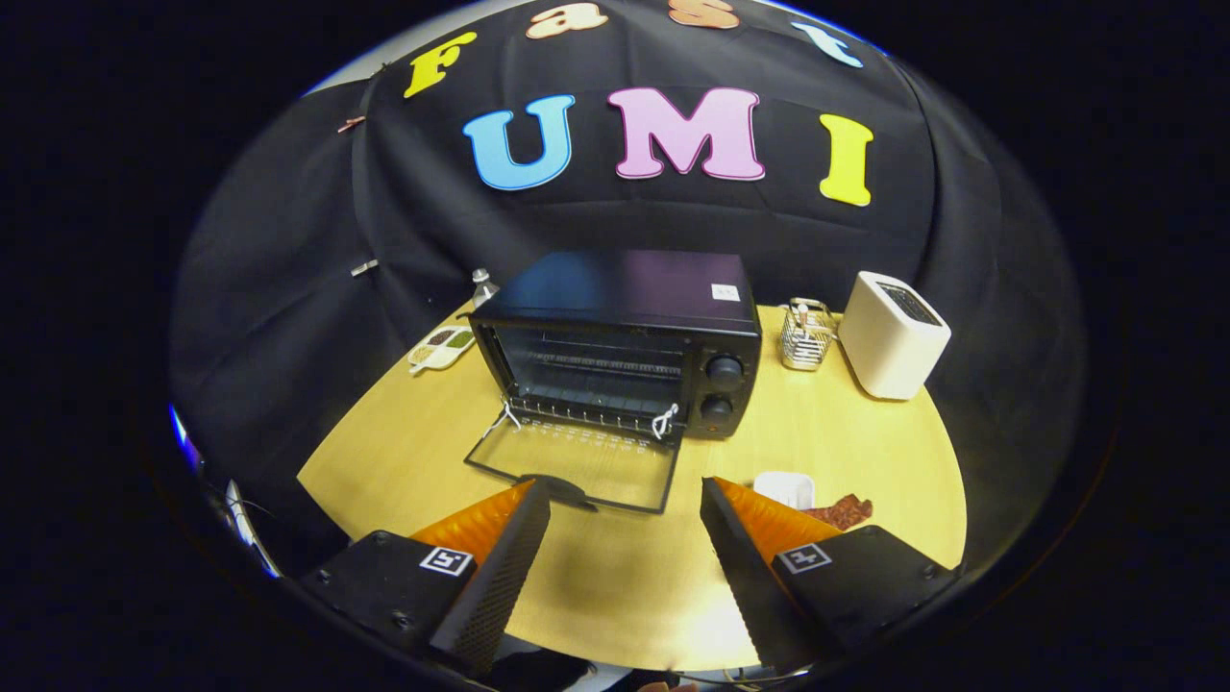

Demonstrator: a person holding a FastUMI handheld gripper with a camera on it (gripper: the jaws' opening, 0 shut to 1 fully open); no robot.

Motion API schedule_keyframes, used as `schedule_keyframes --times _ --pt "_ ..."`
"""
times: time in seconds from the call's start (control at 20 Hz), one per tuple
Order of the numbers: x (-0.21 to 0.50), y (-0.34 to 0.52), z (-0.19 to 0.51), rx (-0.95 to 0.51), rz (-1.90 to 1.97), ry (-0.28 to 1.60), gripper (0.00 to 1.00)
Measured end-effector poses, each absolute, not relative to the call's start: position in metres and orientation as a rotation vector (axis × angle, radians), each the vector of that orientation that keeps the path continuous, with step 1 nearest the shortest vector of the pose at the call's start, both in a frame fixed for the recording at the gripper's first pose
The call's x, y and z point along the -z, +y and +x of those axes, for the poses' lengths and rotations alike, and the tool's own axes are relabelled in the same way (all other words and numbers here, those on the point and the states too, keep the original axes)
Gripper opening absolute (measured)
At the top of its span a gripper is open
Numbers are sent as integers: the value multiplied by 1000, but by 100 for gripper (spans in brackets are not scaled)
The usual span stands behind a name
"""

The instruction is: Open the toaster oven, put the food inside, and close the toaster oven door.

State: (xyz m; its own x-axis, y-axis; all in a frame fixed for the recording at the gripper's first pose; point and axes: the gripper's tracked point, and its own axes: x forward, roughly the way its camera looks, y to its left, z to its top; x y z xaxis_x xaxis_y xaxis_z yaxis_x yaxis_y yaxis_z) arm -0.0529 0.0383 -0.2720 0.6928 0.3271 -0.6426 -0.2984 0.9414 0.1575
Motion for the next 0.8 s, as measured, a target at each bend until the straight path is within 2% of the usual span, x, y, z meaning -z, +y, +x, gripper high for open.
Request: schedule_keyframes --times 0.3,0.7,0.8 --pt "267 -50 -46 -375 58 841 99" --pt "344 -139 -25 -459 84 1090 99" --pt "368 -148 -21 -500 121 1140 94"
